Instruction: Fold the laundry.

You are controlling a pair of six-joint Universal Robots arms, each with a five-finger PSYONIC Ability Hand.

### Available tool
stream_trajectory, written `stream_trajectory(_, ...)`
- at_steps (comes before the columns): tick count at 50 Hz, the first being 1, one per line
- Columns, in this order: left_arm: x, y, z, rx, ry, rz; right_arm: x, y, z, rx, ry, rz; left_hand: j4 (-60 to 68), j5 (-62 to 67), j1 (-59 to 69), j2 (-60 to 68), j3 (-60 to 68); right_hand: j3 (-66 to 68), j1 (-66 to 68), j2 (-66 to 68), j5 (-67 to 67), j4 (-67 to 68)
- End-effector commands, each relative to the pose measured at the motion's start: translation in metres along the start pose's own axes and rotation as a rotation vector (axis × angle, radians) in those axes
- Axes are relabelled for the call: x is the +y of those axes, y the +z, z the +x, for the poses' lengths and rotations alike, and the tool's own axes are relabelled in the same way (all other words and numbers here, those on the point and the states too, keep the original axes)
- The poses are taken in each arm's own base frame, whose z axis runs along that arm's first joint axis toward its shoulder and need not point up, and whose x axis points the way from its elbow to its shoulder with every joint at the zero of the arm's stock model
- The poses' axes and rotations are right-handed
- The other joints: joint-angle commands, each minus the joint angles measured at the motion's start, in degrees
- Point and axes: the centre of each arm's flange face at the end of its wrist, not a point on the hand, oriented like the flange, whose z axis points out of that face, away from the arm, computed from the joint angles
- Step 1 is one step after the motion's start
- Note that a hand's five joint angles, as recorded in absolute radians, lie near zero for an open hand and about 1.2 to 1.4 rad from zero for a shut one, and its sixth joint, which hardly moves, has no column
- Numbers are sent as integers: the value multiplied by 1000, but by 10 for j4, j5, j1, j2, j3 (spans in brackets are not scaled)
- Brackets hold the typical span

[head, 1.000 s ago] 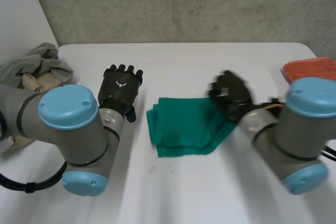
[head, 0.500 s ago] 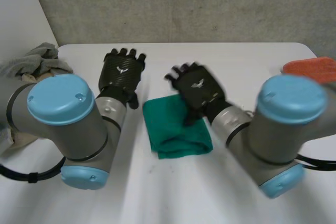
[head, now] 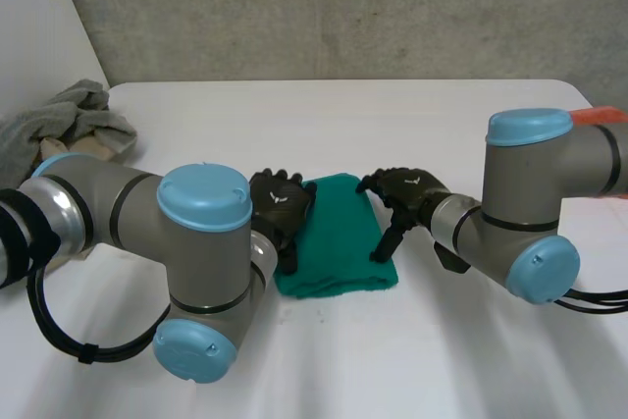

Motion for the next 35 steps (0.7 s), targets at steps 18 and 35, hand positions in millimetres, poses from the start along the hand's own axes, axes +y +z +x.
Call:
stream_trajectory(18,-104,-54,-54,145,-13,270,-62,-75,-17,87,-216,272,2,-8,10,1,-4,-24,-16,-26,-40,-34)
stream_trajectory(35,-111,-83,-51,347,-19,244,38,-41,-87,-67,-359,243,0,-10,9,-1,-5,-24,-16,-26,-40,-34)
